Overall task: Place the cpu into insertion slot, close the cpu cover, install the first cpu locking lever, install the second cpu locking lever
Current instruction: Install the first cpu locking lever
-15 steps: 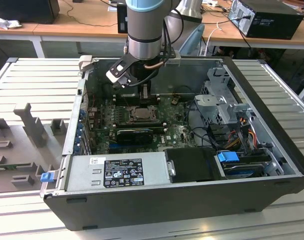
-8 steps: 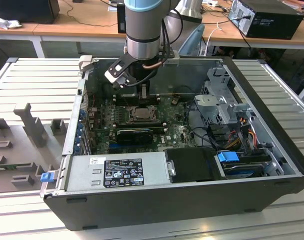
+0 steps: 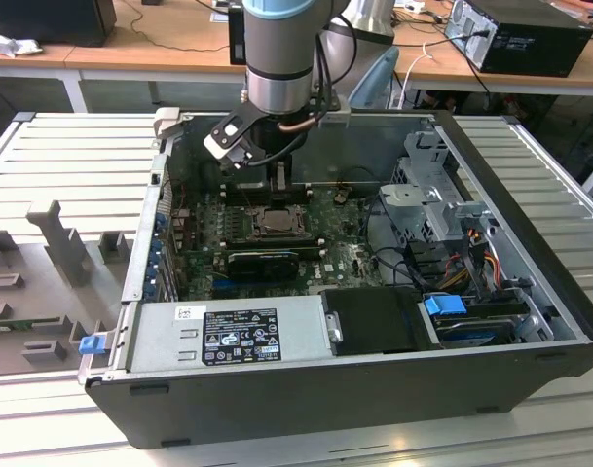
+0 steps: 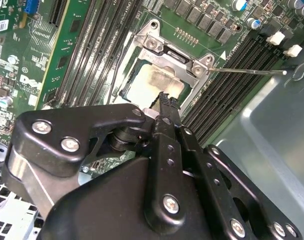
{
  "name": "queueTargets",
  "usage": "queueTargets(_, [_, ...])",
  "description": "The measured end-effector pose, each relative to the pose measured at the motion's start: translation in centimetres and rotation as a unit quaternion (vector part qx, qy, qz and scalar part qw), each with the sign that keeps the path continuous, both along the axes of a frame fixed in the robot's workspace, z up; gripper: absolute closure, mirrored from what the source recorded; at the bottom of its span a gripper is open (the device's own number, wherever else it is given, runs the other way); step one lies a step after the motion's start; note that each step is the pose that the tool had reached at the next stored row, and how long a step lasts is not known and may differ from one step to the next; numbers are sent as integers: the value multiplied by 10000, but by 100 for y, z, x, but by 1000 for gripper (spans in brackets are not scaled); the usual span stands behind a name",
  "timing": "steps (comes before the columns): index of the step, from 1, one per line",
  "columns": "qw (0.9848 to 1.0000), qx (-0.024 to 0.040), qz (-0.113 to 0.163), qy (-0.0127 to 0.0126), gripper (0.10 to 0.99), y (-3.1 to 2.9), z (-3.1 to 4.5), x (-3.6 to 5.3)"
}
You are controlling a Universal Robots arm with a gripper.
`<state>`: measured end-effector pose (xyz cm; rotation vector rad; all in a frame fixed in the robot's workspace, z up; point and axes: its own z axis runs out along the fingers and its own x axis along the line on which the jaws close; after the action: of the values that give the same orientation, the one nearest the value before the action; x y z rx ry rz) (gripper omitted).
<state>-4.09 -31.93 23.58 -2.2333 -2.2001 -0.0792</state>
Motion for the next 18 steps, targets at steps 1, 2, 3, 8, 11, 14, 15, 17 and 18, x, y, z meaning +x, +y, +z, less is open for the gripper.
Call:
queueTargets(1, [10000, 0, 0, 0, 980, 0, 5, 0])
queueTargets(2, [10000, 0, 0, 0, 980, 0, 13, 0])
queueTargets(3, [10000, 1, 0, -1, 980, 0, 19, 0])
queueTargets(8, [10000, 0, 0, 0, 980, 0, 75, 0])
queueTargets(11, [10000, 0, 0, 0, 980, 0, 111, 0])
queueTargets(14, [10000, 0, 0, 0, 980, 0, 164, 0])
queueTargets(15, [10000, 0, 0, 0, 980, 0, 181, 0])
queueTargets(17, [10000, 1, 9, 3, 980, 0, 181, 0])
queueTargets(18, [10000, 0, 96, 6, 980, 0, 181, 0])
